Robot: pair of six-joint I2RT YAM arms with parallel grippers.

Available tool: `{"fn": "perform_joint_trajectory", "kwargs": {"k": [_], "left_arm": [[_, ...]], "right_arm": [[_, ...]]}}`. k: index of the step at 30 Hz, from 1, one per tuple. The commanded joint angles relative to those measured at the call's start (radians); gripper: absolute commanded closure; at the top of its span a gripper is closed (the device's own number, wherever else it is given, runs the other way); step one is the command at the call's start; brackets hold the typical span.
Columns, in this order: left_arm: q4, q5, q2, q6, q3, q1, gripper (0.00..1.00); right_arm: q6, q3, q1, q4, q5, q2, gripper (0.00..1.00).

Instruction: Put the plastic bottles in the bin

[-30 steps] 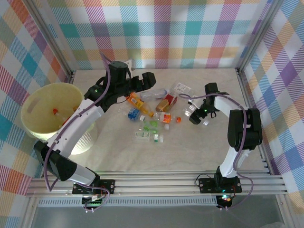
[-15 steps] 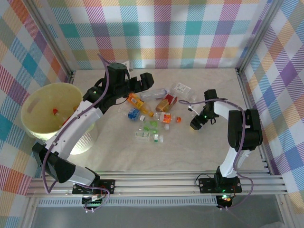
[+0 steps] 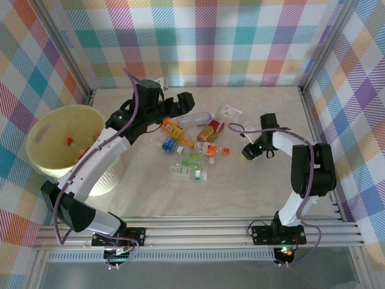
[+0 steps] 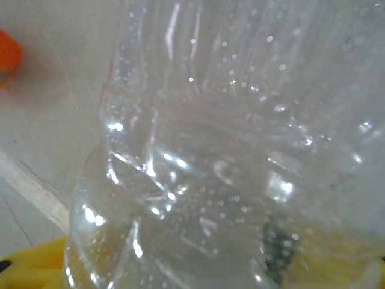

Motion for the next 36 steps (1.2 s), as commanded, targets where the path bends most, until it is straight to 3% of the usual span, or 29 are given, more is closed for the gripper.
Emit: {"fn": "perform_joint_trajectory", "kwargs": {"k": [1,5,10,13,21,36], "left_arm": [[0.063,-0.001,-0.008,-0.022,-0.039,-0.008,0.0],[0.061,0.005,0.004,-0.02,-0.037,-0.008,0.0],[0.043,-0.001,0.01,-0.041,-0.043,-0.008,0.0],[0.05,0.034,0.007,-0.038,-0.055,-0.008,0.0],[0.201,0.164,-0.007,-0.017,-0.141,-0.008,0.0],[0.469,0.414,0.071,-0.093,-0.212,-0.01,0.0]], "right_arm": [[0.122,0.015,0.007,0.028,-0.07,-0.05,0.48],[0.227,0.023,0.01,0.037,-0.17,-0.095,0.54],[0.344,-0.022,0.03,0.134,-0.28,-0.187,0.55],[0.453,-0.059,0.034,0.197,-0.419,-0.241,0.55],[0.919,-0.185,0.084,0.474,-0.605,-0.317,0.58],[1.018,-0.16,0.238,0.606,-0.763,-0.363,0.56]]}}
